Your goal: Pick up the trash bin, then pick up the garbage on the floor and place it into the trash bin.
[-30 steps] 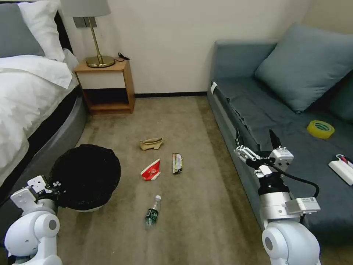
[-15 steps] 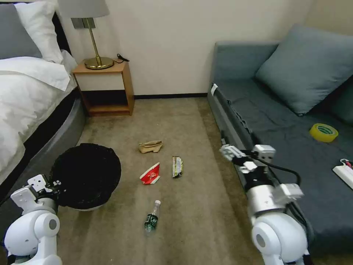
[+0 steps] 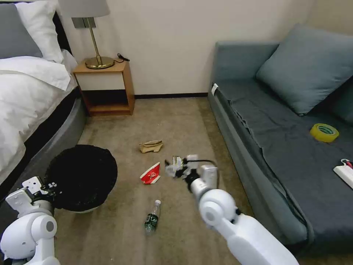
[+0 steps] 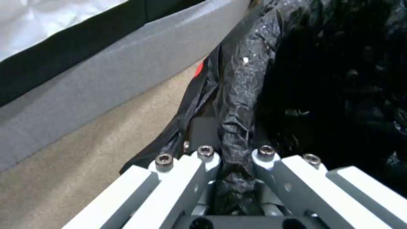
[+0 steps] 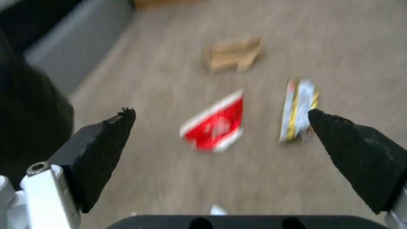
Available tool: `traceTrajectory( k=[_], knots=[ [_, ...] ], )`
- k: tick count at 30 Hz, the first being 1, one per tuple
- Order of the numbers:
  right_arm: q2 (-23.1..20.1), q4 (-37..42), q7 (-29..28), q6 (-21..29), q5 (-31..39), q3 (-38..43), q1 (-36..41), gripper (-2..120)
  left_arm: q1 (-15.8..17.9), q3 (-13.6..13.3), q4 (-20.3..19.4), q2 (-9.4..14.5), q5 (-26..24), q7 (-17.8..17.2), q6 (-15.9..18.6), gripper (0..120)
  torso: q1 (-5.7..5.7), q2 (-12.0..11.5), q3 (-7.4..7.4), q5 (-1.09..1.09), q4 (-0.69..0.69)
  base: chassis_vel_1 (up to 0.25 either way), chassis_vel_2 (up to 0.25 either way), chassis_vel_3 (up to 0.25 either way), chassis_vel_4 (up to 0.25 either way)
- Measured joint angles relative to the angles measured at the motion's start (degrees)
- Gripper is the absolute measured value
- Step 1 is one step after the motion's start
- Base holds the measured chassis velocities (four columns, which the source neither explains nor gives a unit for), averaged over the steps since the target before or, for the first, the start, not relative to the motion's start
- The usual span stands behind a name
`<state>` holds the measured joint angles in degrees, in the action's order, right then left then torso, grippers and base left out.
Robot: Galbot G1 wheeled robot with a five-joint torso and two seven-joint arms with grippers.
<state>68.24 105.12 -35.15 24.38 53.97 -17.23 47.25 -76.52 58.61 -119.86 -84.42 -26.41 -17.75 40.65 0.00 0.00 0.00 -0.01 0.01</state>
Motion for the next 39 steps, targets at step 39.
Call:
traceTrajectory(
  k=[39],
  knots=[
    [8.42,-25.25,-4.7,4.2,12.95,-29.22,-13.5,100,0.44,-1.34,-3.23,-0.44,2.36,0.87,-0.08,3,0.0,0.0,0.0,0.01,-0.01,0.0,0.0,0.0,0.0]
  ],
)
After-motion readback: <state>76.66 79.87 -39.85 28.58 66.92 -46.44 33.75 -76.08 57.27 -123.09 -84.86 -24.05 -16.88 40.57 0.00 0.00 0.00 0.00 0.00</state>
